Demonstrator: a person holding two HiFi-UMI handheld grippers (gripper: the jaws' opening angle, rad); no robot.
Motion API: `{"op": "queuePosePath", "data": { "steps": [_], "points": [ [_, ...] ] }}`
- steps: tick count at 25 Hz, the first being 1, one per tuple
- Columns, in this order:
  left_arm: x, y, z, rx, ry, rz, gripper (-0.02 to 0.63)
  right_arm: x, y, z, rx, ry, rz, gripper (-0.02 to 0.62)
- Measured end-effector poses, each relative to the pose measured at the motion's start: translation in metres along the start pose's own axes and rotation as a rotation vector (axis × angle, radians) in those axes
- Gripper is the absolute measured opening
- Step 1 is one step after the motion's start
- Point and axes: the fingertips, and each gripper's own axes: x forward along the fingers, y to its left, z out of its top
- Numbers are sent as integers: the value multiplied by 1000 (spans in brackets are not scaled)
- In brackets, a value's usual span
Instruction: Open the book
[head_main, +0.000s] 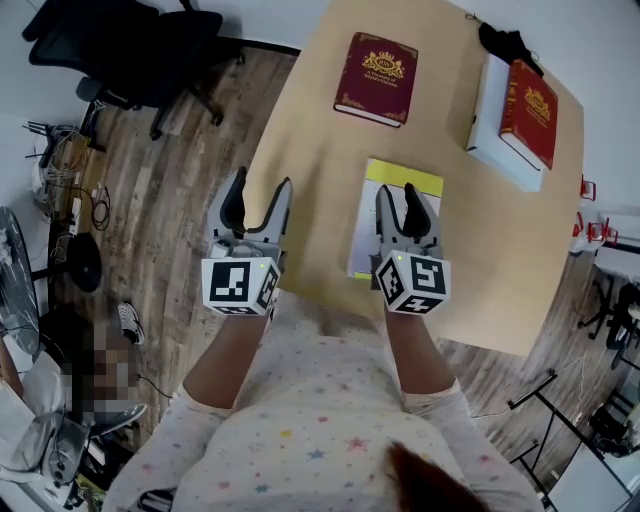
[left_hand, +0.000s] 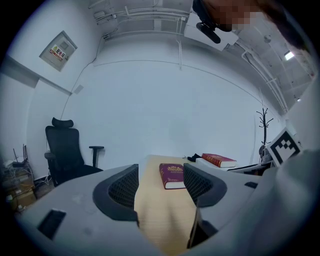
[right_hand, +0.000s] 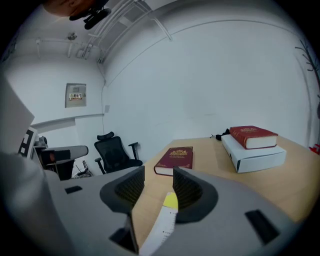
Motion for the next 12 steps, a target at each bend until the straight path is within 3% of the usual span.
{"op": "queuePosePath", "data": {
  "steps": [8, 12],
  "points": [
    [-2, 1, -22, -11, 44, -7, 258, 24, -2, -61, 16, 142, -25, 147],
    [-4, 4, -30, -15, 57, -6, 258, 33, -1, -87, -27, 213, -67, 144]
  ]
}}
